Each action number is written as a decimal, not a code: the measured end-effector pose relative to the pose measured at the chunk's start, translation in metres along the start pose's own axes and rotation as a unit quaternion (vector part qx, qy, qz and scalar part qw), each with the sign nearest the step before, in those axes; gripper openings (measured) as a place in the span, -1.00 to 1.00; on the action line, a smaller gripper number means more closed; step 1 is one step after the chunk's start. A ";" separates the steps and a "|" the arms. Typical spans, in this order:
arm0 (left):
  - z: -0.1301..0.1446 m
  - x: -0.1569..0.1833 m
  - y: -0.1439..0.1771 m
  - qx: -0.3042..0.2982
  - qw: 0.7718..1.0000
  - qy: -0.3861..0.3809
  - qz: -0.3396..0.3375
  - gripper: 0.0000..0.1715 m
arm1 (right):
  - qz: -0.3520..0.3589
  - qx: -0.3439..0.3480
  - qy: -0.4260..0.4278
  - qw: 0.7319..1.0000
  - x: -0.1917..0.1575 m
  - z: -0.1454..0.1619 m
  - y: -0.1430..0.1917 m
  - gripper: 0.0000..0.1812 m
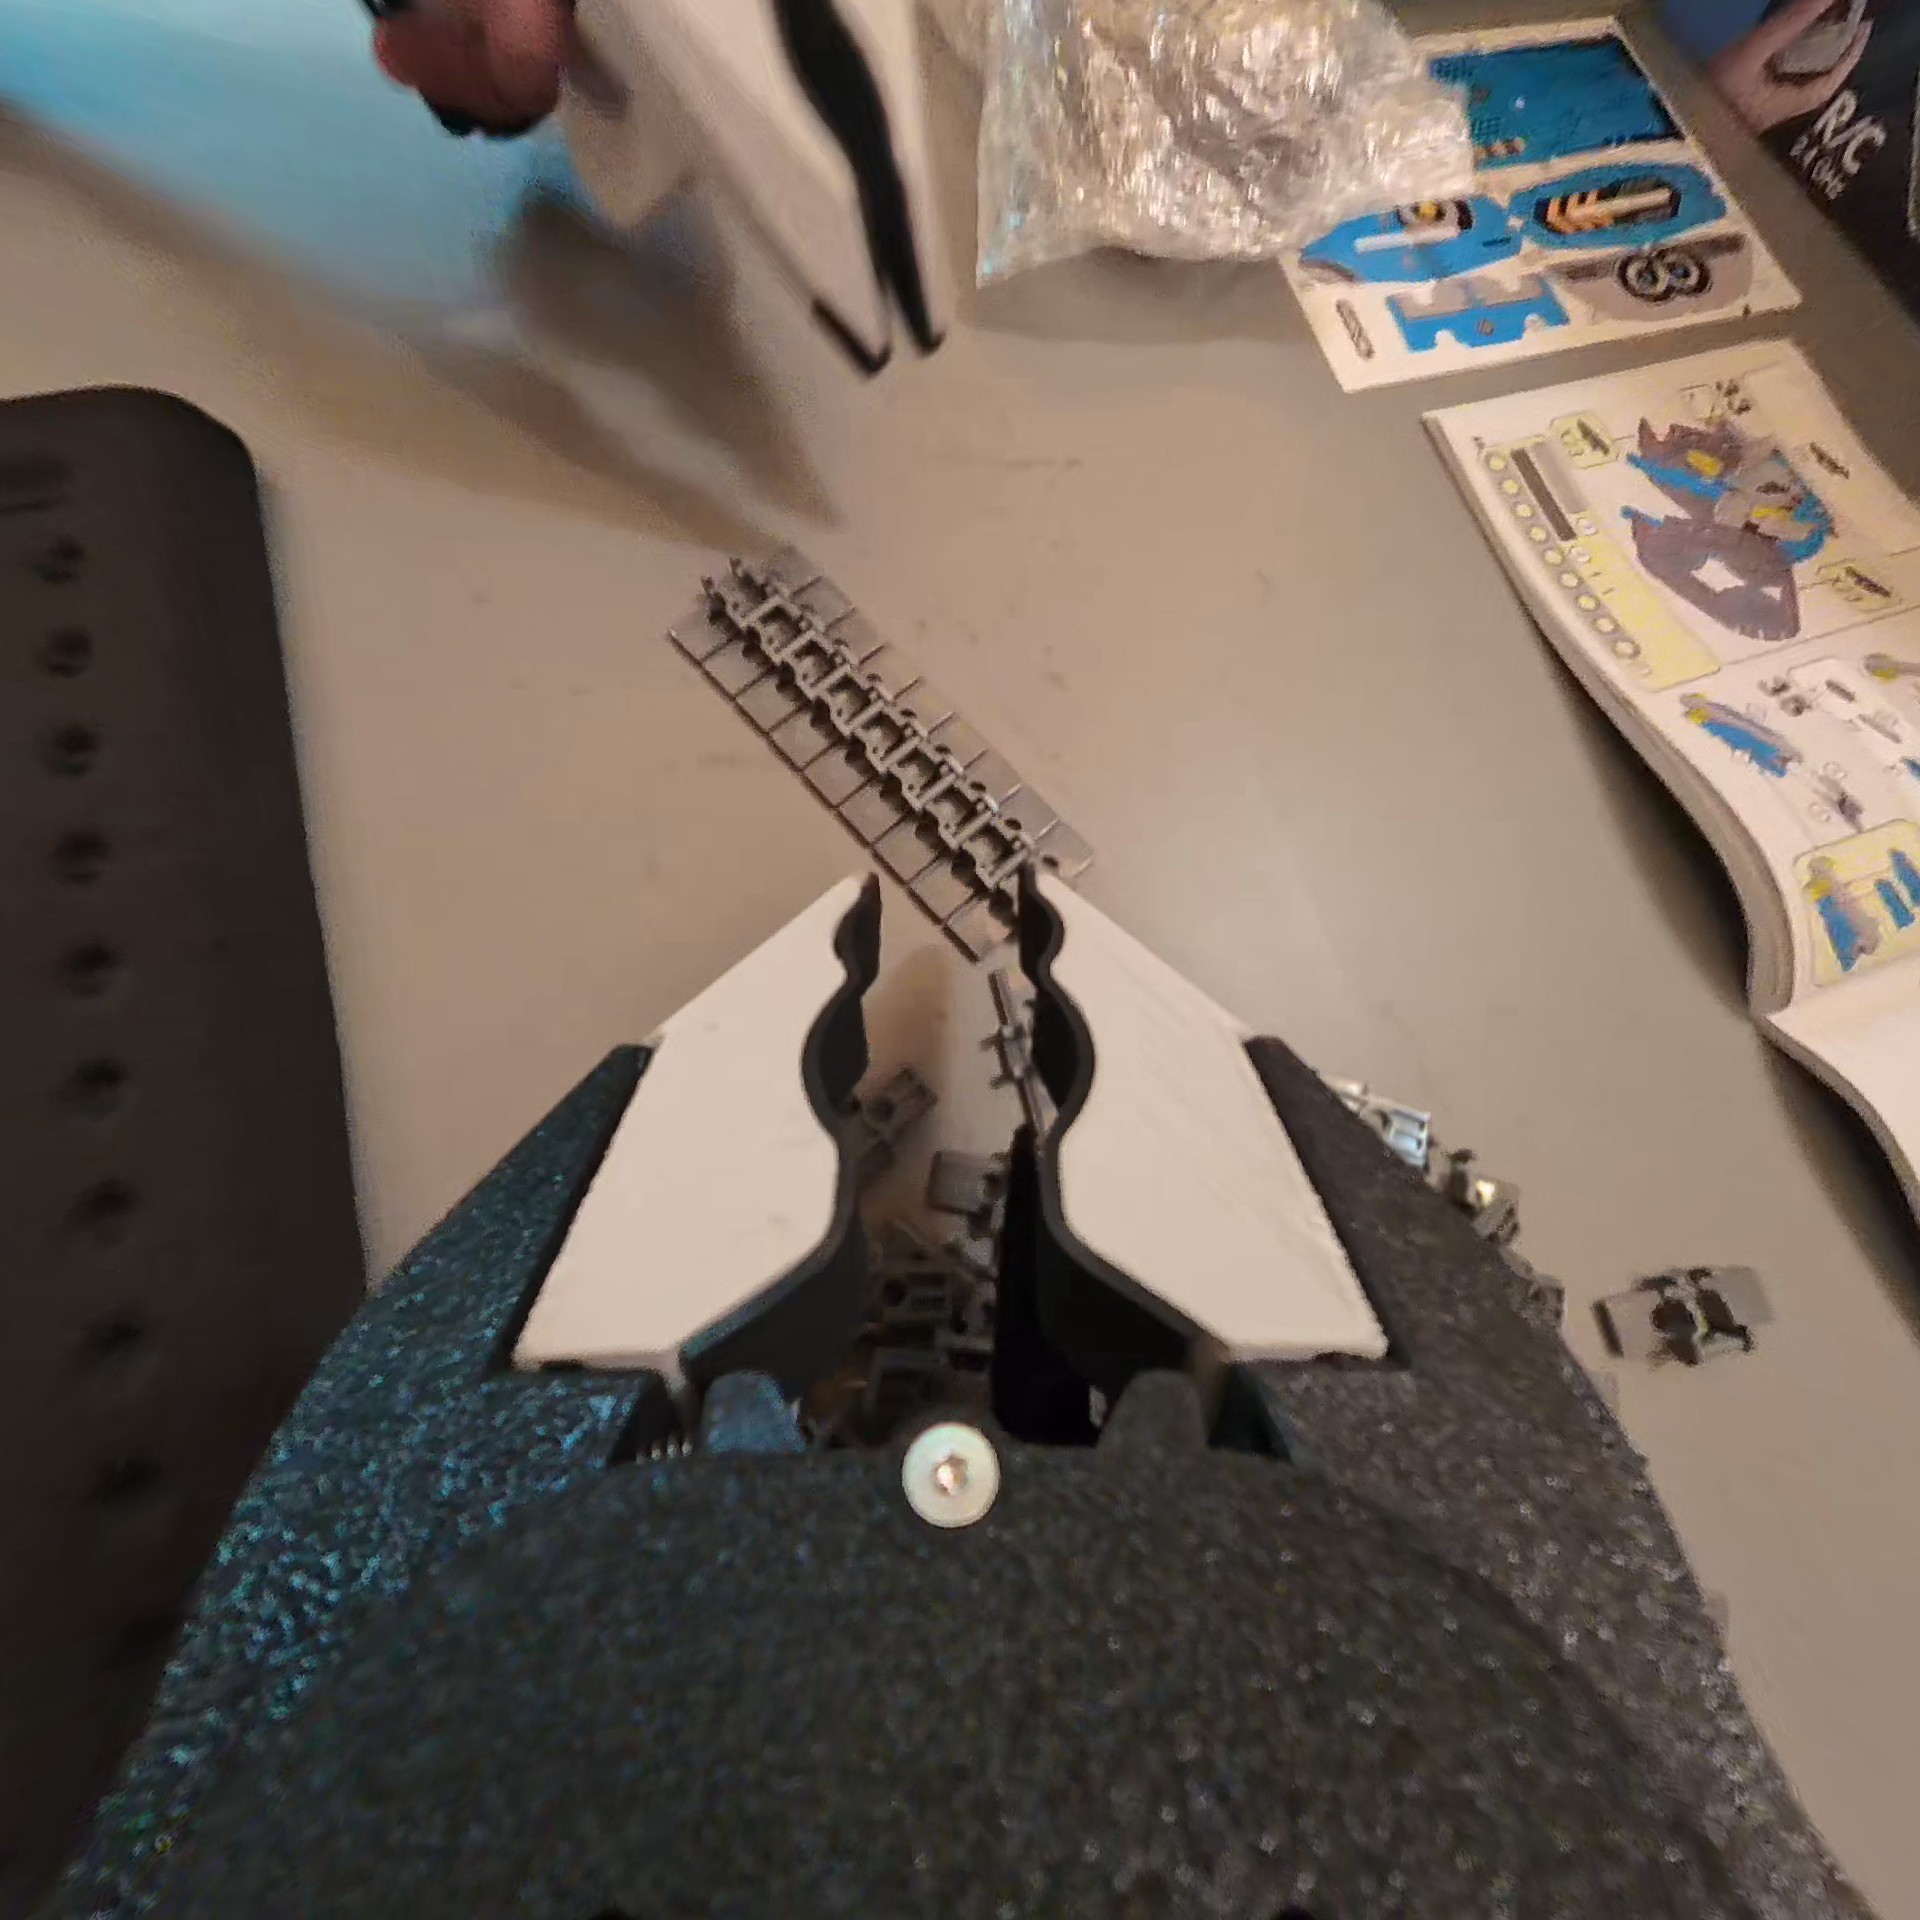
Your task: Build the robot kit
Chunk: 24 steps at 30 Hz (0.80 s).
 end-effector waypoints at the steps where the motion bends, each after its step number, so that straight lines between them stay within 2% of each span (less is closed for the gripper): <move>1: -0.011 -0.003 -0.005 0.022 1.000 -0.005 0.010 -0.88 | 0.004 -0.011 0.000 1.000 0.000 0.005 0.000 -0.71; 6: -0.054 -0.001 -0.039 0.107 0.991 -0.045 0.063 -0.88 | -0.008 -0.021 -0.006 1.000 -0.005 0.011 -0.006 -0.71; 12: -0.062 -0.012 -0.071 0.127 0.986 -0.070 0.083 -0.88 | -0.038 -0.036 -0.057 0.997 -0.006 0.019 -0.012 -0.70; 19: -0.081 -0.013 -0.043 0.236 0.966 -0.066 0.077 -0.88 | -0.056 -0.016 -0.071 0.996 -0.010 0.011 -0.009 -0.69; 24: -0.074 -0.012 -0.039 0.212 0.971 -0.027 0.107 -0.88 | -0.052 -0.033 -0.045 0.997 -0.015 0.016 -0.015 -0.70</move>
Point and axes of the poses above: each gripper's, where its closed fingertips meet, y back along the fingers, z out of its underside, x = y × z across the jaws, the point moved 1 cm from there along y, back along the fingers, and after that the axes turned 11 degrees about x, right-handed, at the moved point
